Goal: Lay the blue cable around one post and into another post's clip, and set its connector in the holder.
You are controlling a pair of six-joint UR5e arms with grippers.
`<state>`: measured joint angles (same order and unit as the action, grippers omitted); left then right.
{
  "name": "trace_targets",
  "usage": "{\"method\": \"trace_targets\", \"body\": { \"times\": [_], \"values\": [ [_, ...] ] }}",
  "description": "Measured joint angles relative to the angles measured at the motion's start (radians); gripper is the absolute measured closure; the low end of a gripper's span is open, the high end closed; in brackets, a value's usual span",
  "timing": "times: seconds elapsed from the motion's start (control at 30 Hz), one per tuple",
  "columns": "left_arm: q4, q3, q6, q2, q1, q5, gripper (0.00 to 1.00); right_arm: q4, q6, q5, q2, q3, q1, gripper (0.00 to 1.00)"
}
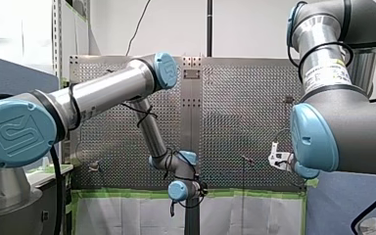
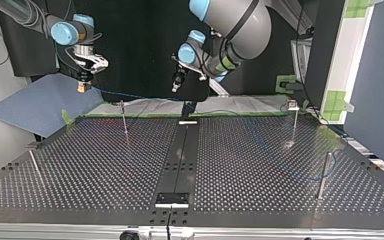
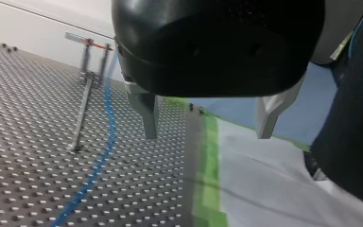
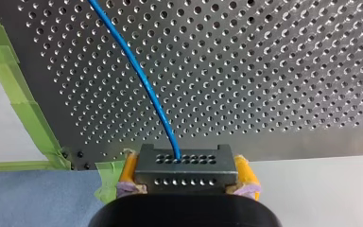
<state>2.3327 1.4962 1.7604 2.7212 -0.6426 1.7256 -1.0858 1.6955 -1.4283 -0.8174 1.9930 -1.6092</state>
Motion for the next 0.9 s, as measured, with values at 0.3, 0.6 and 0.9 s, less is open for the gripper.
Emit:
{"method": "trace_targets", "body": {
  "times": [0.3,0.6,0.9],
  "values": [
    [0.056,-0.055,-0.004,0.073,-0.011,-0.001,0.0,0.001,0.0,0.0,0.0,0.0,-0.001,1.0],
    [0.037,-0.009,-0.016,0.143,-0.009,0.002,0.0,0.002,-0.001,0.0,0.0,0.0,-0.001,1.0],
    [0.024,0.039,-0.018,0.082,-0.01,0.021,0.0,0.004,-0.001,0.0,0.0,0.0,-0.002,1.0]
  ]
}}
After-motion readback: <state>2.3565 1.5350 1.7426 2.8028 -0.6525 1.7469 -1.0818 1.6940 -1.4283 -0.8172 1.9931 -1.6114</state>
